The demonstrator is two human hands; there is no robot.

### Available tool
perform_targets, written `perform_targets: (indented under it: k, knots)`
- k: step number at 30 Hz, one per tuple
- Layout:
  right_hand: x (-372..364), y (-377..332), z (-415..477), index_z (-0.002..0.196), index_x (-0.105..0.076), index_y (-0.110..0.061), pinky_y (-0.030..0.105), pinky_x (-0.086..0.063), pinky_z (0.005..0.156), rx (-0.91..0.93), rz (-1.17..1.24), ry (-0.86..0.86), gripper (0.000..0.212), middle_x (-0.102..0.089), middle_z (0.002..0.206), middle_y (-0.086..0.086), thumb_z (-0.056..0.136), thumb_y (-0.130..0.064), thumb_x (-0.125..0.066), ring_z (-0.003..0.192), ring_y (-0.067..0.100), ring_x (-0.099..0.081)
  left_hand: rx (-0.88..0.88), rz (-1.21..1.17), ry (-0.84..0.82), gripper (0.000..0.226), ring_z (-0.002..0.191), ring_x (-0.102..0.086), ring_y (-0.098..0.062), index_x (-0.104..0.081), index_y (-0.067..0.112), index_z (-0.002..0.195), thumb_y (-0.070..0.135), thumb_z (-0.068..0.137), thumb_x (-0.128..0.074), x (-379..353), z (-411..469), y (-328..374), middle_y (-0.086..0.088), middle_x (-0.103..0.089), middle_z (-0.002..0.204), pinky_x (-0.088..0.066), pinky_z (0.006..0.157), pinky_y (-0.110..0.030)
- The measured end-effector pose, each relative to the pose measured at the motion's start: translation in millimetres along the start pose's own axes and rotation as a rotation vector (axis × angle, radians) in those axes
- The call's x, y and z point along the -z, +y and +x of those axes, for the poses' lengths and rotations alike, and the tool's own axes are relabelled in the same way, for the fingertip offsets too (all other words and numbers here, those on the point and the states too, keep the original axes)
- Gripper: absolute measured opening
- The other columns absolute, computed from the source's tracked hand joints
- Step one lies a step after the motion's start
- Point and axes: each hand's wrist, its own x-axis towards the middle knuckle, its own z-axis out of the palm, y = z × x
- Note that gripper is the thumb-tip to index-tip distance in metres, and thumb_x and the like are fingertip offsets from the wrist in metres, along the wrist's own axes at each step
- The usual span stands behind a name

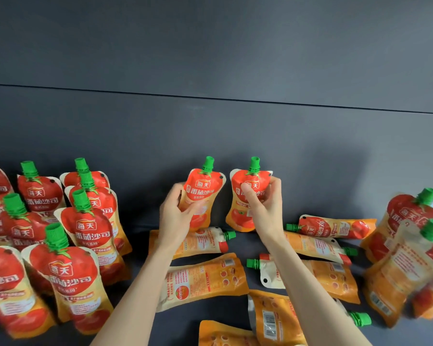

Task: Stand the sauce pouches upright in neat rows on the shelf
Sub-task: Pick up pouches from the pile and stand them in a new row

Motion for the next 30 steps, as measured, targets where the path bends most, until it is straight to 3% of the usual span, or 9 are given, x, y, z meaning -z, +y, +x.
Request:
perform_targets:
  k: [9, 13, 17, 22, 26, 30]
  knots:
    - [2, 8, 5, 0.111, -0.045, -0.018, 0.025, -0.053, 0.076, -0.099, -0.029, -0.053, 0.029, -0.063, 0.105, 0.001, 0.088, -0.029, -0.061, 0.096, 0.013, -0.064, 0.093, -0.004, -0.083, 0.031, 0.091, -0.059, 0.000, -0.049, 0.027, 0.110, 0.028, 0.084, -0.066, 9, -6, -5, 0.016, -0.059, 0.102, -0.047, 0.065, -0.011]
    - [5, 6, 2, 0.108, -0.045, -0.018, 0.018, -0.050, 0.069, -0.080, -0.007, -0.019, 0.026, -0.063, 0.101, -0.002, 0.089, -0.027, -0.060, 0.091, 0.009, -0.063, 0.081, -0.010, -0.127, 0.034, 0.094, -0.060, -0.003, -0.049, 0.027, 0.111, 0.028, 0.083, -0.068, 7, -8, -2, 0.015, -0.059, 0.105, -0.050, 0.071, -0.017]
    - [4, 9, 0, 0.109, -0.044, -0.017, 0.015, -0.051, 0.066, -0.063, -0.027, -0.023, 0.028, -0.062, 0.103, -0.001, 0.089, -0.027, -0.060, 0.093, 0.008, -0.063, 0.117, -0.069, -0.108, 0.029, 0.094, -0.061, -0.003, -0.050, 0.025, 0.106, 0.024, 0.083, -0.068, 4, -6, -1, 0.014, -0.061, 0.102, -0.049, 0.065, -0.012]
    - [8, 18, -7, 0.115, -0.043, -0.019, 0.018, -0.051, 0.073, -0.106, -0.075, -0.118, 0.034, -0.061, 0.108, -0.003, 0.088, -0.031, -0.061, 0.099, 0.009, -0.062, 0.177, -0.074, -0.145, 0.035, 0.091, -0.057, 0.002, -0.044, 0.028, 0.111, 0.026, 0.084, -0.067, 4, -8, -4, 0.023, -0.055, 0.101, -0.044, 0.066, -0.010]
    - [17, 21, -11, 0.119, -0.040, -0.022, 0.015, -0.050, 0.073, -0.119, -0.184, -0.247, 0.043, -0.058, 0.108, -0.011, 0.085, -0.021, -0.066, 0.098, 0.004, -0.059, 0.170, -0.049, -0.186, 0.039, 0.099, -0.057, -0.003, -0.043, 0.028, 0.113, 0.022, 0.084, -0.067, 7, -9, -11, 0.016, -0.056, 0.108, -0.046, 0.072, -0.014]
    - [22, 26, -11, 0.122, -0.042, -0.019, 0.019, -0.048, 0.082, -0.090, -0.292, -0.252, 0.049, -0.057, 0.114, -0.006, 0.082, -0.016, -0.070, 0.103, 0.009, -0.058, 0.183, -0.041, -0.199, 0.040, 0.101, -0.056, -0.005, -0.042, 0.030, 0.114, 0.021, 0.084, -0.067, 8, -8, -10, 0.013, -0.056, 0.112, -0.047, 0.074, -0.017]
